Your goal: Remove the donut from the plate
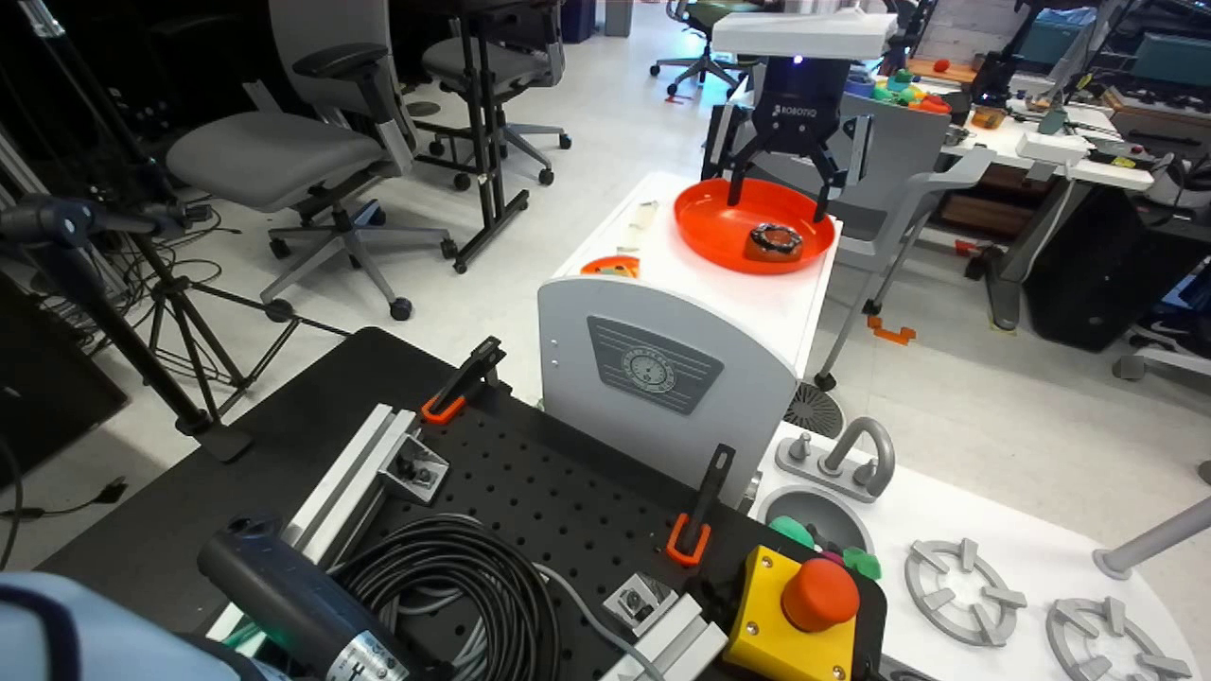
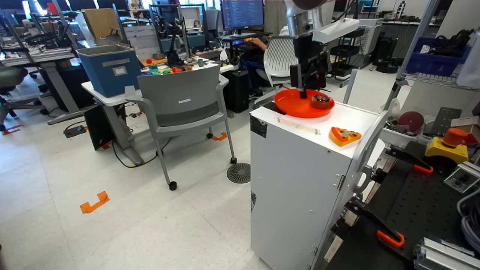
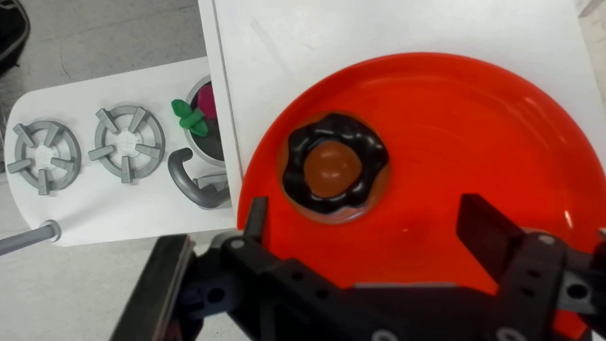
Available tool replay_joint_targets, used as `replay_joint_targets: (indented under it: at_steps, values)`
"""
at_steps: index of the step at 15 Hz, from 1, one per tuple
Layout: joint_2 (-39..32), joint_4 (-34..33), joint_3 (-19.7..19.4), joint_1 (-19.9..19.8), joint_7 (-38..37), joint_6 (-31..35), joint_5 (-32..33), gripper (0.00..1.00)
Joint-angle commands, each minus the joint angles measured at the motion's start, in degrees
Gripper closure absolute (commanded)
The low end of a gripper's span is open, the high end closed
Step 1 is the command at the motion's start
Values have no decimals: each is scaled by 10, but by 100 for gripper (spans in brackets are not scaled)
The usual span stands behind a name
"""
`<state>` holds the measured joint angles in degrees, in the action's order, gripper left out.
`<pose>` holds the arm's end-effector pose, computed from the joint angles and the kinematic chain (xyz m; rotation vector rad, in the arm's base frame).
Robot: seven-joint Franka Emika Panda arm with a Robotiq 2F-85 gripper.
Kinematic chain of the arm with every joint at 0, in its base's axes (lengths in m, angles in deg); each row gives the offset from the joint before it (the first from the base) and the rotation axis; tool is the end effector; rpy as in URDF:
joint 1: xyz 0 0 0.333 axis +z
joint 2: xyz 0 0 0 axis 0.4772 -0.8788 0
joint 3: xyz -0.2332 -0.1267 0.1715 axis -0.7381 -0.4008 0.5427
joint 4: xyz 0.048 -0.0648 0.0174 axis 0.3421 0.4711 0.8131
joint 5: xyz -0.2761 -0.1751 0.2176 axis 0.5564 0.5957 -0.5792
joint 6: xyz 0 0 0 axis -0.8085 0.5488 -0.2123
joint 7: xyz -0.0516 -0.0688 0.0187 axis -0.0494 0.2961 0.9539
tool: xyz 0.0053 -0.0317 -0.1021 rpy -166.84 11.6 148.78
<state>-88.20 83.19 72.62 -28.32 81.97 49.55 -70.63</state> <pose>0.6409 -0.0359 0.2551 2.9645 -0.0763 -0.3586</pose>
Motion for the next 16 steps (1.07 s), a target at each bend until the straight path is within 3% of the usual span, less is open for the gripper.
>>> replay_joint_targets:
  at_steps: [1,16]
  values:
    - [-14,-20,6,-6,22,-18,-13,0]
    - [-18,-17,7,-11,45,-8,-14,0]
